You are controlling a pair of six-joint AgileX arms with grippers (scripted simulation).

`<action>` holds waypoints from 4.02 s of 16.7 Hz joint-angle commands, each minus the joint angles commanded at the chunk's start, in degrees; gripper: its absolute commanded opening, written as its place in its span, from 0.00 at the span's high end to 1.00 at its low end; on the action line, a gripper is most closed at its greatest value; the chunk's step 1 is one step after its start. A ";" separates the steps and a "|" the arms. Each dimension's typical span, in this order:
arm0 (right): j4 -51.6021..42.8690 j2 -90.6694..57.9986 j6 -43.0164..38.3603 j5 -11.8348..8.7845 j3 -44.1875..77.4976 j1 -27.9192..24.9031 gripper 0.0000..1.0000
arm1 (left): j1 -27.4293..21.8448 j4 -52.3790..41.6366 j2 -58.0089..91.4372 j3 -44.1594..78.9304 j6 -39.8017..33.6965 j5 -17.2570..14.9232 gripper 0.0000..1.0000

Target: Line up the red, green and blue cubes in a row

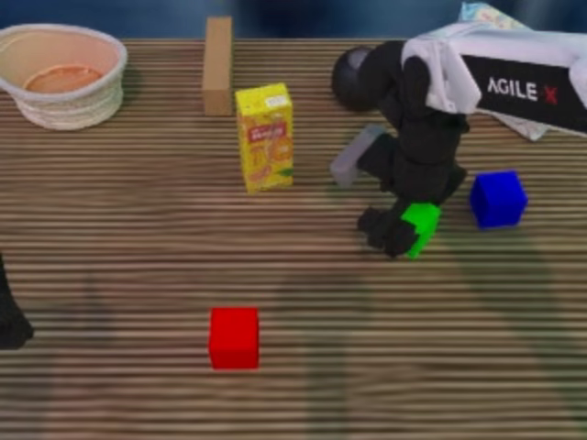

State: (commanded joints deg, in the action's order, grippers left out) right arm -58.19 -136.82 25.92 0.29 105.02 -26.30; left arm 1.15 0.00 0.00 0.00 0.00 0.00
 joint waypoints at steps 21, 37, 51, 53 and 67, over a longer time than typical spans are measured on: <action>-9.61 2.38 -0.04 -0.07 6.81 -0.18 1.00 | 0.00 0.00 0.00 0.00 0.00 0.00 0.00; -11.27 12.75 10.29 -0.33 -1.39 -15.27 1.00 | 0.00 0.00 0.00 0.00 0.00 0.00 0.00; -0.92 14.68 15.04 -0.43 -13.15 -22.40 1.00 | 0.00 0.00 0.00 0.00 0.00 0.00 0.00; 2.79 13.64 15.10 -0.42 -15.97 -22.51 1.00 | 0.00 0.00 0.00 0.00 0.00 0.00 0.00; 4.09 13.18 15.16 -0.39 -17.12 -22.60 0.32 | 0.00 0.00 0.00 0.00 0.00 0.00 0.00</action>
State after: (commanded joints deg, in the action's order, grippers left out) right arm -54.11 -123.64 41.08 -0.10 87.90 -48.89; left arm 1.15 0.00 0.00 0.00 0.00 0.00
